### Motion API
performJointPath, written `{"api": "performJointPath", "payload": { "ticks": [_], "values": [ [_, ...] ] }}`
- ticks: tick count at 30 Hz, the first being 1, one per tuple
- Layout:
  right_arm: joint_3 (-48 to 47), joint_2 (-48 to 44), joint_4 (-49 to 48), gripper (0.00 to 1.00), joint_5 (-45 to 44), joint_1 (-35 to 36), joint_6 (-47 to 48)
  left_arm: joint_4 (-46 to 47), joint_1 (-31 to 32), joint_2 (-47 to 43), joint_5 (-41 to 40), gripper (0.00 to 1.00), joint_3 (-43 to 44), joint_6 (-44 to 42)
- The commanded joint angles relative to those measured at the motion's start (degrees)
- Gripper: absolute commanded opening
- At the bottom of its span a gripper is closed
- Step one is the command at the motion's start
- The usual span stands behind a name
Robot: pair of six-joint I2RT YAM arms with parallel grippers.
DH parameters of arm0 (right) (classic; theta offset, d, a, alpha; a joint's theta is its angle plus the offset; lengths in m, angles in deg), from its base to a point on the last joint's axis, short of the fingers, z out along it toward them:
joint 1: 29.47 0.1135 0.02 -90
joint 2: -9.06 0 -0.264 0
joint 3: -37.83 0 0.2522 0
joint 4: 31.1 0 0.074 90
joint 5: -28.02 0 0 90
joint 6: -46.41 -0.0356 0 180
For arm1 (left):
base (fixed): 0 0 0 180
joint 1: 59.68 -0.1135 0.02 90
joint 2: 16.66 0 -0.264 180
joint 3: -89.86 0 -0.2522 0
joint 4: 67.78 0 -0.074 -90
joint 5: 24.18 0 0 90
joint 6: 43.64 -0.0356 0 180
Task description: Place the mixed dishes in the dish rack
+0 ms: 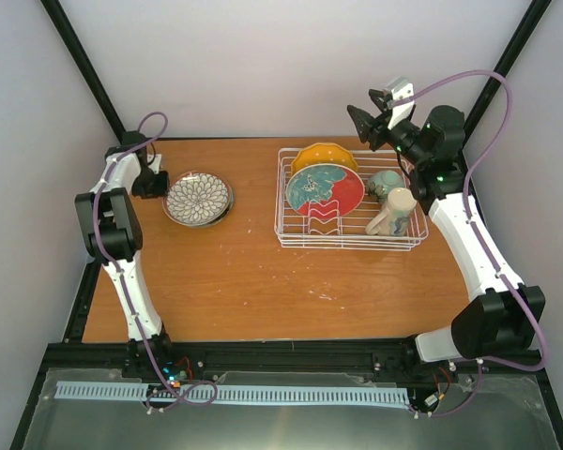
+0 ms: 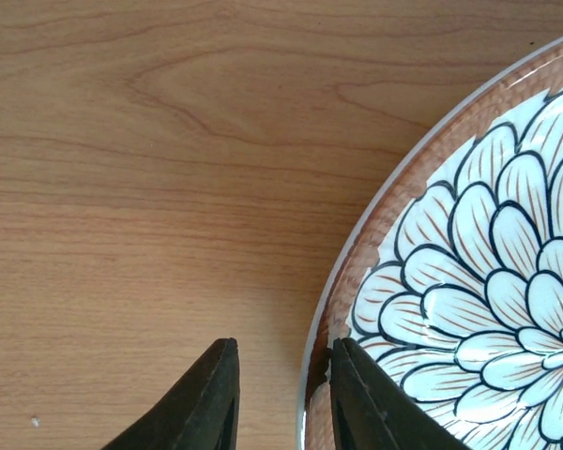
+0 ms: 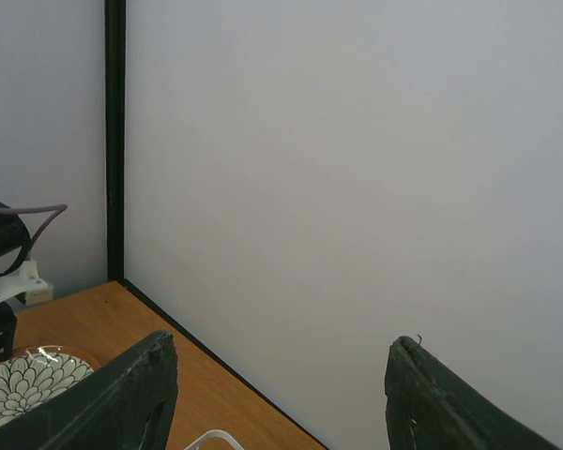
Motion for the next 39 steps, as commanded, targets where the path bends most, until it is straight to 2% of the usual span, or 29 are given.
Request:
{"api": "performJointPath", "payload": {
  "ticks": [1, 7, 15, 22, 31, 36, 39],
  "values": [
    [-1.5, -1.3, 0.9, 0.59, 1.0, -0.3, -0.9, 0.1, -0.2, 1.8, 1.9, 0.28, 0.7, 0.5],
    [-2.4, -0.6, 1.8, 0.59, 2.3, -0.3, -0.8, 0.2, -0.2, 2.9, 4.2, 0.25, 0.6, 0.3],
    [-2.7, 0.0, 1.7, 0.59, 2.7, -0.3, -1.3, 0.1, -0.2, 3.3, 6.2, 0.01, 0.9, 0.1],
    [-2.7, 0.3, 1.2, 0.59, 3.3, -0.3, -2.0, 1.2, -0.2, 0.8, 7.9, 0.01, 1.1, 0.7],
    [-2.7, 1.7, -0.8, 0.58, 5.6, -0.3, -5.1, 6.0, -0.2, -11.0, 16.4, 0.01, 0.4, 0.9],
    [-2.7, 2.8, -1.9, 0.58, 6.8, -0.2, -6.9, 8.7, -0.1, -15.7, 20.9, 0.01, -3.1, 0.9],
    [-3.0, 3.6, -2.3, 0.56, 8.1, -0.2, -8.0, 8.9, -0.2, -15.6, 21.2, 0.01, -4.6, 0.8]
  ]
}}
